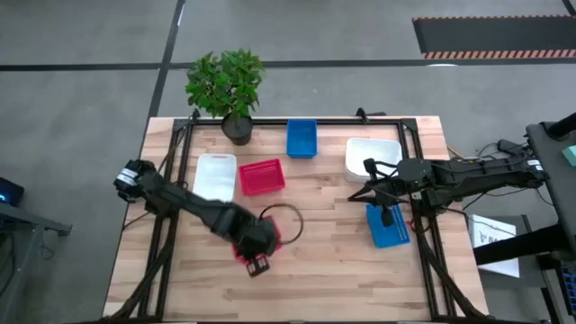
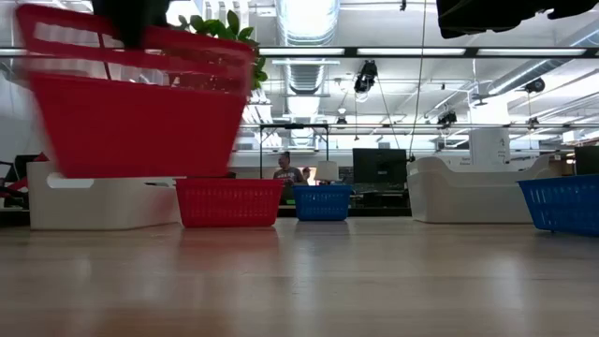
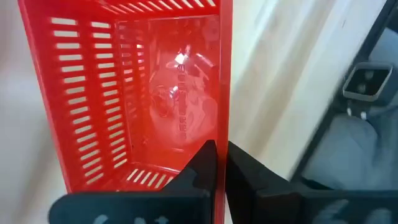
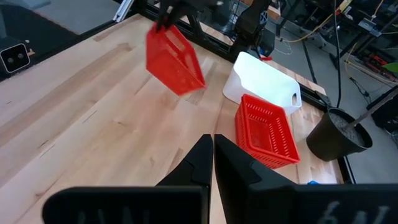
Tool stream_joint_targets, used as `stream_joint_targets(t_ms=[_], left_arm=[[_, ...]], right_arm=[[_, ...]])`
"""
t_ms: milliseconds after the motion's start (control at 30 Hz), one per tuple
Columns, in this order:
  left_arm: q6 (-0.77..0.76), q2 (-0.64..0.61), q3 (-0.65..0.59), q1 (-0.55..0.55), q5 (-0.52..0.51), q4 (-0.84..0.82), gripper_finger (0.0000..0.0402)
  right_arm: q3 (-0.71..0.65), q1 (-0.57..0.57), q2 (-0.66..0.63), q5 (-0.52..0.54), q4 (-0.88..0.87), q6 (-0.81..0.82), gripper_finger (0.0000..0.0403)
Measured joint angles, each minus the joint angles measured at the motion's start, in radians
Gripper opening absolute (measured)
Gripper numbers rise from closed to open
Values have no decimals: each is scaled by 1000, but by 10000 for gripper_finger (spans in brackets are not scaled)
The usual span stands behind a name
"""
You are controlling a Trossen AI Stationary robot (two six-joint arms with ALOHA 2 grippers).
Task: Stack baskets by color
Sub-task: Stack the bottom red bin on the top stacked red bins
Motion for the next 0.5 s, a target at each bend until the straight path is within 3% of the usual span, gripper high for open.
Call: stream_joint_targets(t_ms=[233,500], left_arm=[[280,0,117,133,-73,-34,0],[536,0,187,237,-290,-166,0]], right_arm=[[0,0,0,0,0,3,9],[0,0,0,0,0,3,9]])
